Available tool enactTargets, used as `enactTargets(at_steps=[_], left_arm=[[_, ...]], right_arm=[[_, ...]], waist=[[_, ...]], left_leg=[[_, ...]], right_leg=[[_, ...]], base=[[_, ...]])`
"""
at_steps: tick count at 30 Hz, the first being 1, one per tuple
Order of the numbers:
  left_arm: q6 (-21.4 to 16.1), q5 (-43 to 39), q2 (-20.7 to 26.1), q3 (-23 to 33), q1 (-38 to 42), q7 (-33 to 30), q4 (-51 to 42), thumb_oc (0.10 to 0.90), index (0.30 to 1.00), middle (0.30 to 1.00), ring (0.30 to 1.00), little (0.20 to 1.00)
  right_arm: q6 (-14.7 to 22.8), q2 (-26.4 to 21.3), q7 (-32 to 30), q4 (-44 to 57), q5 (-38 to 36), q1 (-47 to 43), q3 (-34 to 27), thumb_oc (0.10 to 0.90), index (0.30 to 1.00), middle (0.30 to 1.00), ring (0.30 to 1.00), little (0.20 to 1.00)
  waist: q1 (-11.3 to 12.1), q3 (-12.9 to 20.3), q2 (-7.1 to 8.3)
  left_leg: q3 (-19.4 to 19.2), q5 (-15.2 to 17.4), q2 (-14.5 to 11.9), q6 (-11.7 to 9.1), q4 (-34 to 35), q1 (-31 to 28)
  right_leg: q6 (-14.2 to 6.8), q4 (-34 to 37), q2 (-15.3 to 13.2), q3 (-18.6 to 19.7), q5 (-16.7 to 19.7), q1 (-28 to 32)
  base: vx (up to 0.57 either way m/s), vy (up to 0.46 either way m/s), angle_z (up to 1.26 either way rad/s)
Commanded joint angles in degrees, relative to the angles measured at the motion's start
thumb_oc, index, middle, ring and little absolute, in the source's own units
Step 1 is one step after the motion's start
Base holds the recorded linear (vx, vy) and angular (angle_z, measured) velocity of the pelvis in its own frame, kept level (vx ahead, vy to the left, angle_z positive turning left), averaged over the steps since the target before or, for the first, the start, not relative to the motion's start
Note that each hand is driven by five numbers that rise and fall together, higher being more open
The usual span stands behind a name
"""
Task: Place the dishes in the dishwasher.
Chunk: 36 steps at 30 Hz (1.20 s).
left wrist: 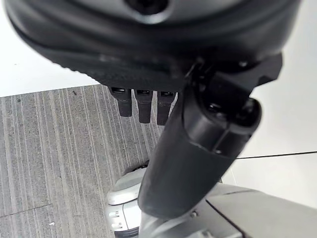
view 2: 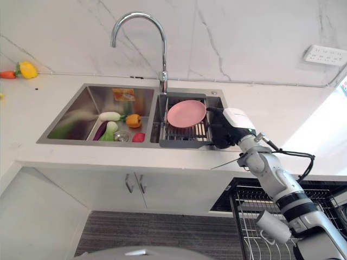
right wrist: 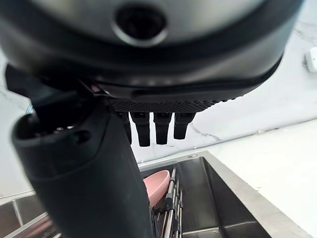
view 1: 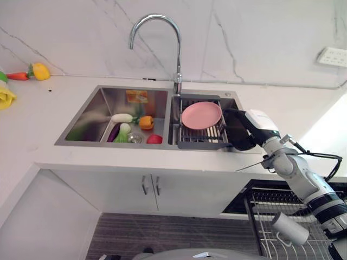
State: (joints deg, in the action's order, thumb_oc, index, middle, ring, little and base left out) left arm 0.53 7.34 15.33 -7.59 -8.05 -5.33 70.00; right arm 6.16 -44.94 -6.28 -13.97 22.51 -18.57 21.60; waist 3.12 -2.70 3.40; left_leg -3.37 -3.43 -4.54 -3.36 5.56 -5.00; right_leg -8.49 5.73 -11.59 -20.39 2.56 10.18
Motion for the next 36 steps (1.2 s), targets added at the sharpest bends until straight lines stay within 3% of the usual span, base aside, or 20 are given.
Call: enactTargets(at_steps=[1, 17, 24, 29, 36], left_arm=[[-1.14, 0.18, 0.40, -2.53, 3.91, -0.13, 3.40, 0.800, 0.900, 0.900, 0.900, 0.900], [-1.54, -0.64, 0.63, -4.91, 3.69, -0.81, 2.80, 0.800, 0.900, 0.900, 0.900, 0.900], [-1.26, -1.38, 0.82, -5.11, 3.71, -1.29, 2.95, 0.800, 0.900, 0.900, 0.900, 0.900], [-0.80, -2.44, 0.47, -5.54, 3.38, -1.70, 3.14, 0.800, 0.900, 0.900, 0.900, 0.900], [-0.83, -2.86, 0.68, -5.42, 2.89, -1.87, 2.29, 0.800, 0.900, 0.900, 0.900, 0.900]], right_arm=[[2.54, -2.15, -2.99, -2.89, 0.87, -12.55, 1.44, 0.800, 0.900, 0.900, 0.900, 0.900], [0.01, 1.14, -5.59, -13.19, 2.26, -19.84, 6.67, 0.800, 0.900, 0.900, 0.900, 0.900], [-0.96, 2.63, -7.03, -14.21, -0.03, -20.75, 5.08, 0.800, 0.900, 0.900, 0.900, 0.900], [-2.09, 7.88, -9.07, -18.07, -8.42, -19.74, 0.51, 0.800, 0.900, 0.900, 0.900, 0.900], [-2.87, 7.78, -8.88, -18.47, -6.85, -20.02, 0.83, 0.800, 0.900, 0.900, 0.900, 0.900]], waist=[[3.01, 1.73, -0.44], [4.92, 1.20, -0.36], [5.49, 1.00, -0.18], [5.91, 0.86, -0.36], [6.17, 0.71, -0.25]], left_leg=[[-0.67, 6.52, -0.23, -0.73, -0.56, -2.80], [0.83, 6.06, -0.19, -0.69, -0.56, -1.68], [1.74, 5.97, -0.25, -0.68, -0.56, -1.03], [2.08, 6.04, -0.26, -0.54, -0.56, -1.05], [2.52, 6.03, -0.19, -0.53, -0.56, -0.96]], right_leg=[[-1.50, -1.00, -1.64, 0.26, -0.56, -2.32], [-1.44, -1.14, -1.70, -1.30, -0.69, -2.18], [-1.32, -1.15, -1.57, -1.88, -0.94, -2.37], [-1.07, -1.15, -1.50, -1.89, -1.14, -2.23], [-1.00, -1.19, -1.36, -2.10, -1.36, -2.01]], base=[[0.00, 0.000, 0.00], [0.02, 0.000, 0.04], [0.02, -0.007, 0.10], [0.02, 0.000, 0.00], [0.01, -0.003, 0.01]])
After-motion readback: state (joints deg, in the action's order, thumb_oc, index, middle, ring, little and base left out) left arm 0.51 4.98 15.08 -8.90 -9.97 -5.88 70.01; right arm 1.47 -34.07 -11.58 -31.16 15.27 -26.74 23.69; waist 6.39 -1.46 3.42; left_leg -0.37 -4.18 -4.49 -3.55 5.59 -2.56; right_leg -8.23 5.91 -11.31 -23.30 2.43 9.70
